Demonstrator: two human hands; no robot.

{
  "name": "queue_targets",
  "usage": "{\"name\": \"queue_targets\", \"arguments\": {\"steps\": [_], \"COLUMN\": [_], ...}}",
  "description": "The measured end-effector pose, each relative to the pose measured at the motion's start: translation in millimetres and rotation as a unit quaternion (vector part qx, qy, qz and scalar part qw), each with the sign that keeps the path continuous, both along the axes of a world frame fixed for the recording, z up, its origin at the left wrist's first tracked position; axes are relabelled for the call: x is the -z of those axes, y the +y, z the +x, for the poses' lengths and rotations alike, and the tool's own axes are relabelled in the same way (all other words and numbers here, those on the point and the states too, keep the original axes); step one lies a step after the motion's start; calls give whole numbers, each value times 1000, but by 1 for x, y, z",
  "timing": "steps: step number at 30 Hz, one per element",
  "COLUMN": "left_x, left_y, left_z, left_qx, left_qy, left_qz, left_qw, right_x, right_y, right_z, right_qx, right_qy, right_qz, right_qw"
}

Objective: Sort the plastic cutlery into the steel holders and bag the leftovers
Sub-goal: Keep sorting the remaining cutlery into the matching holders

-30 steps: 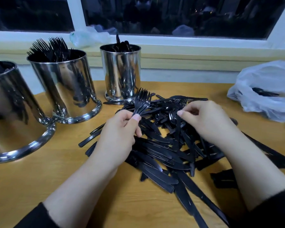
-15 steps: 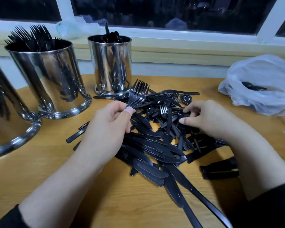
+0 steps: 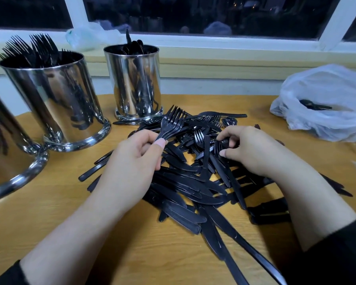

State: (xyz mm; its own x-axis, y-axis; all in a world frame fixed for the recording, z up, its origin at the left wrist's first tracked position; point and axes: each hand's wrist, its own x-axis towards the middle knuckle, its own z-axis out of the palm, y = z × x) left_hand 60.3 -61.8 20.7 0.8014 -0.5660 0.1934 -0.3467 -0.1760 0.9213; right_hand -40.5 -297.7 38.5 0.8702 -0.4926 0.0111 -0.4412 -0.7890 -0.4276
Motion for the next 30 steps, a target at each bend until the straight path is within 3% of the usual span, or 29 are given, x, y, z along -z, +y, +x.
{"name": "queue_targets", "arguments": {"steps": [9, 16, 22, 26, 28, 30], "left_x": [-14, -2, -5, -3, -4, -6], "left_y": [-31, -28, -29, -29, -29, -29], "left_z": [-10, -7, -10, -11, -11, -14], "left_qx": [3, 1, 7, 14, 13, 15], "left_qy": [0, 13, 45, 29, 31, 36], "left_qz": [-29, -11, -29, -25, -29, -34], "left_qw": [1000, 1000, 999, 999, 999, 999], "right_x": [-1, -14, -18, -24, -26, -24], "right_y": [3, -7, -15, -20, -17, -8], "right_z": [1, -10, -12, -13, -12, -9], "right_qx": [-28, -26, 15, 53, 36, -4], "right_qy": [-3, -105, -282, -438, -467, -449], "right_qz": [-16, 133, 259, 319, 371, 412], "right_qw": [999, 985, 924, 839, 802, 793]}}
